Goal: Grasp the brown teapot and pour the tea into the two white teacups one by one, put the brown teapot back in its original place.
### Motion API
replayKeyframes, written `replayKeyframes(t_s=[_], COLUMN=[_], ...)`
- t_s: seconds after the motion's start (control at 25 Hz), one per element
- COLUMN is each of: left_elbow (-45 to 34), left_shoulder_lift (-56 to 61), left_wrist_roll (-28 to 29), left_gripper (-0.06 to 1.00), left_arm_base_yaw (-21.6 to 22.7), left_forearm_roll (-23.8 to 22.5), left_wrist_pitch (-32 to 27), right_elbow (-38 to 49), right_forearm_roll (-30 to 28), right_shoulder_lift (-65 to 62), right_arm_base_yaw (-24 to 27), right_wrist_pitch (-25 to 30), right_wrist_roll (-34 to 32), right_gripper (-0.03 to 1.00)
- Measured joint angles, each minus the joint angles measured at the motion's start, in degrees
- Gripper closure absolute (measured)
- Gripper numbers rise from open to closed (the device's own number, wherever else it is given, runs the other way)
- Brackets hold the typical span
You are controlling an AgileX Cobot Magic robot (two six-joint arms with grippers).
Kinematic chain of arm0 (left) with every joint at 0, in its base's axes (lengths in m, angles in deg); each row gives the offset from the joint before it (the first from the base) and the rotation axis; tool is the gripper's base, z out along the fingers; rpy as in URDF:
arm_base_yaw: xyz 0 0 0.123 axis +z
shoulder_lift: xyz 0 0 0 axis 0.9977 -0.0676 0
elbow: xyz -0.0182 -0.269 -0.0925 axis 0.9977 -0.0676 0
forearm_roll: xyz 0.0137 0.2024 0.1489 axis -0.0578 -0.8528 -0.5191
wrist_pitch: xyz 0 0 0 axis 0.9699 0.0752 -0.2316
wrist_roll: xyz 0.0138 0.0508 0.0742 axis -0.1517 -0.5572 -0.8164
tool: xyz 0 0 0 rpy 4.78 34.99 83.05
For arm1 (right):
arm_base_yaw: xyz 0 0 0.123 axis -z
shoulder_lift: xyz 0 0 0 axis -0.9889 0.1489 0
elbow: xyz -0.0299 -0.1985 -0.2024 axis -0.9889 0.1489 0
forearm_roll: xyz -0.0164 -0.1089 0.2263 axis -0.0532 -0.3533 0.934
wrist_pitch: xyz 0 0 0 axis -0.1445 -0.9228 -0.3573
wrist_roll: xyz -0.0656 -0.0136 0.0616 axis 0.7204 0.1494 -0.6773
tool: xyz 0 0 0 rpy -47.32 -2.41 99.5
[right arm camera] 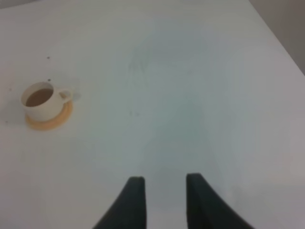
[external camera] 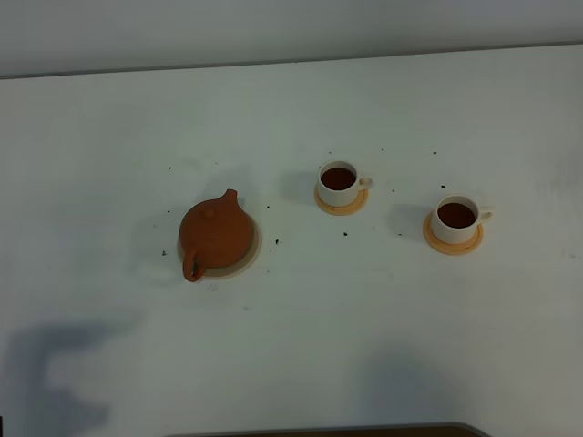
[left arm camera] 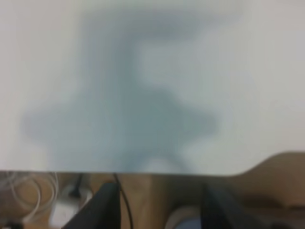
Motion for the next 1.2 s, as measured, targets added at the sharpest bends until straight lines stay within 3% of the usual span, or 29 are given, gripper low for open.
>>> replayKeyframes(t_s=[0.48, 0.76, 1.2], left_elbow=[-0.29, -0.29, -0.29], left_shoulder_lift=[17.34, 26.29, 27.29], left_wrist_roll=[-0.84, -1.33, -1.44], left_gripper=[0.52, 0.52, 0.52], left_arm_base_yaw=[0.10, -3.89, -4.11], left_forearm_roll=[0.06, 0.75, 0.75], left_wrist_pitch=[-0.11, -0.11, -0.20], right_elbow=[0.00, 0.00, 0.00], right_forearm_roll=[0.00, 0.00, 0.00], right_shoulder_lift=[0.00, 0.00, 0.00], right_arm_base_yaw=[0.00, 0.00, 0.00], right_wrist_pitch=[0.00, 0.00, 0.00], right_wrist_roll=[0.00, 0.00, 0.00], right_gripper=[0.73, 0.73, 0.73])
